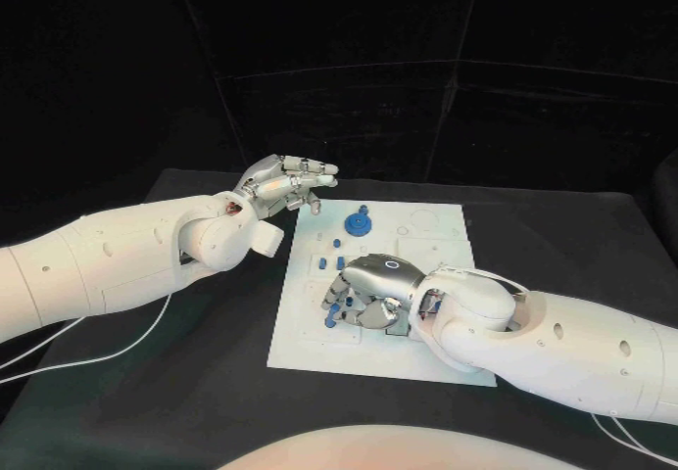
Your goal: Assemble the parts on the task board
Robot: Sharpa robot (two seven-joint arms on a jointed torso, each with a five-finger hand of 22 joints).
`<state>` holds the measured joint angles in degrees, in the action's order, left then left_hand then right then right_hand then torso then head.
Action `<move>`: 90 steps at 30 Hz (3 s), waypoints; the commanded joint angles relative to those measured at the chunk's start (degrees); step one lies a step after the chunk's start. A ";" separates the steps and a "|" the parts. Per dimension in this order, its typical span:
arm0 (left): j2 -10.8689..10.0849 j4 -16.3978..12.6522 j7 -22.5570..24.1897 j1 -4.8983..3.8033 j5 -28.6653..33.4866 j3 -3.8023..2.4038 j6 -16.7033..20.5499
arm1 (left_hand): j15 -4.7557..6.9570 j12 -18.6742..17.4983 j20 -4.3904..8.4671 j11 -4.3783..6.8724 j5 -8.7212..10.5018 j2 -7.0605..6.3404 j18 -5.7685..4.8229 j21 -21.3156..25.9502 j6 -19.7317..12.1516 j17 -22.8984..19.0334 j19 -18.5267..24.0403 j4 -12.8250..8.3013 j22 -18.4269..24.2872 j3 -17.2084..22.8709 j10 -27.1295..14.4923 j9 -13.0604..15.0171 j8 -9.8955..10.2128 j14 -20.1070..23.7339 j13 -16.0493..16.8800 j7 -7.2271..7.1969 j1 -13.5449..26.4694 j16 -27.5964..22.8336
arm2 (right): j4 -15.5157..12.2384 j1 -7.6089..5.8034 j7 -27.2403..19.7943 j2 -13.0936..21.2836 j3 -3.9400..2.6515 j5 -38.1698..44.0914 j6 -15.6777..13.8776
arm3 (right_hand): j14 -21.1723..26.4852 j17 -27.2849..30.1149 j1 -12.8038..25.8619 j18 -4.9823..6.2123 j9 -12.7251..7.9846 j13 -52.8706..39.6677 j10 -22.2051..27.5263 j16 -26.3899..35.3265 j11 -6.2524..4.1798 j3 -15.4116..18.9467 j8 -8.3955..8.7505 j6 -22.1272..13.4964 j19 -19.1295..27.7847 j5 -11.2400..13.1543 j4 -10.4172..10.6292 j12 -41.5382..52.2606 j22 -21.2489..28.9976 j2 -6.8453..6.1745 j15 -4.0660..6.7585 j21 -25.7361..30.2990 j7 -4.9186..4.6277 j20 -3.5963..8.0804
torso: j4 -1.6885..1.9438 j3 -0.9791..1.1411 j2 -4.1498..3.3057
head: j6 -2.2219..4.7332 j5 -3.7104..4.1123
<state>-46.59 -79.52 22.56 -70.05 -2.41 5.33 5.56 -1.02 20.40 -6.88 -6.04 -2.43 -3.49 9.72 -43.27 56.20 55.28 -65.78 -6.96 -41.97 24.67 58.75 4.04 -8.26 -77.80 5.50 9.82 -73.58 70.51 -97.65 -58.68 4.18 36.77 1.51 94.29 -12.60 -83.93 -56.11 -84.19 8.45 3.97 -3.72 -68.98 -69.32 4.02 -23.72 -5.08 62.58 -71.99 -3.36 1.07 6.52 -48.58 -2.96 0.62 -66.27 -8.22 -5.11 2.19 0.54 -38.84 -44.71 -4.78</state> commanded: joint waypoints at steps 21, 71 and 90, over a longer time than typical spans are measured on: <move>0.02 -0.03 0.13 -0.07 0.20 -0.05 -0.86 | -0.10 0.37 -0.05 0.11 -0.36 0.07 0.78 0.37 -0.10 -0.08 0.14 0.00 0.08 -0.43 -0.40 -0.09 -0.37 0.29 -0.06 0.15 0.38 -0.20 | 1.58 0.42 2.71 -1.84 0.25 6.16 3.21 | -1.06 0.02 0.17 -0.80 0.02 -0.06 0.08 -0.35 0.43 -0.48 0.25 -0.11 -0.11 -0.23 -0.10 -0.18 0.11 -0.73 -0.04 -0.11 -0.44 -0.16 | -0.02 -0.02 0.01 | -0.24 -0.11; -0.68 -0.14 -0.21 -0.07 0.19 -0.04 -0.96 | -0.12 0.42 -0.07 0.09 -0.36 0.10 0.78 0.46 -0.15 -0.18 0.12 0.03 0.14 -0.52 -0.49 -0.10 -0.38 0.33 -0.08 0.16 0.39 -0.23 | -9.14 -1.99 3.92 15.00 0.16 -14.95 -9.38 | -1.97 -5.19 9.81 -1.42 0.59 -4.19 -6.14 -4.44 -0.57 11.59 -0.69 -4.65 -2.07 -5.51 4.94 8.59 -3.93 -3.87 0.31 -2.62 -0.06 -0.47 | -0.50 -0.05 0.35 | 1.59 3.53; -0.84 -0.30 -0.35 -0.07 0.19 0.04 -1.14 | -0.13 0.43 -0.07 0.08 -0.36 0.10 0.78 0.49 -0.15 -0.27 0.11 0.05 0.16 -0.56 -0.52 -0.10 -0.40 0.36 -0.08 0.16 0.41 -0.27 | -12.00 -3.36 22.30 27.86 0.26 -15.28 -3.51 | -3.19 -16.04 14.51 -3.18 7.47 -58.51 -9.45 -12.03 -3.58 29.35 -13.46 -5.12 -5.95 -13.31 15.53 57.64 -14.44 -1.36 2.97 -9.71 3.20 2.44 | -2.12 -0.16 0.93 | 2.18 6.14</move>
<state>-47.42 -79.70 22.10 -70.05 -2.41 5.40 5.11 -1.03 20.63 -6.88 -5.84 -2.43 -3.49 9.71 -42.87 56.20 55.07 -65.78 -6.97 -41.89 24.35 58.56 4.00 -8.26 -77.81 5.48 9.81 -73.58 70.51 -109.41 -62.03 21.88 64.71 1.77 78.12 -18.60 -84.03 -71.90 -69.78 6.20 11.28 -61.72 -78.02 -81.21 0.50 5.40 -18.37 57.77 -77.56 -16.98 16.53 63.74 -62.90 -4.61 3.42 -75.79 -4.91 -2.67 0.25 0.37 -37.99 -42.43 1.29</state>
